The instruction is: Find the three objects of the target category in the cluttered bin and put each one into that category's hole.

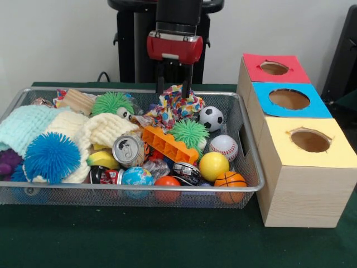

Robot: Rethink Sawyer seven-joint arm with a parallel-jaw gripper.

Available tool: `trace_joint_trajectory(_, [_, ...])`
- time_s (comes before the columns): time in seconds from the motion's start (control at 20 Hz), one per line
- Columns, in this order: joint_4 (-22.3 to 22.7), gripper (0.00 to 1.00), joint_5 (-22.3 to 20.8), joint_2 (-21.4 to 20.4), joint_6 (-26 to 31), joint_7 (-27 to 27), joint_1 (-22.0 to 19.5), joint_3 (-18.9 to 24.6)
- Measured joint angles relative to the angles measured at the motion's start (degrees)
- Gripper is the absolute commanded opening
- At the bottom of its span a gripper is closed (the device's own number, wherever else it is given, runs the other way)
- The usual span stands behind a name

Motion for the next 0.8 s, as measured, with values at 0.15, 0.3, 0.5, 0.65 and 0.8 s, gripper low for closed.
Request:
trace_joint_trajectory(0.15, [-1.5,1.0,-1.0,1.2,-0.2,0.0,-1.8,0.8])
trace_joint_trajectory(0.3, [-3.2,1.0,-1.8,2.3,-0.2,0.0,-3.5,1.5])
trace_joint_trajectory(0.5, [-5.2,1.0,-2.9,3.7,-0.2,0.0,-5.6,2.8])
trace_joint_trajectory(0.65, [-7.0,1.0,-4.0,4.9,-0.2,0.0,-7.0,4.1])
trace_joint_trajectory(0.8, [-8.0,1.0,-4.7,5.7,-0.2,0.0,-7.9,4.8])
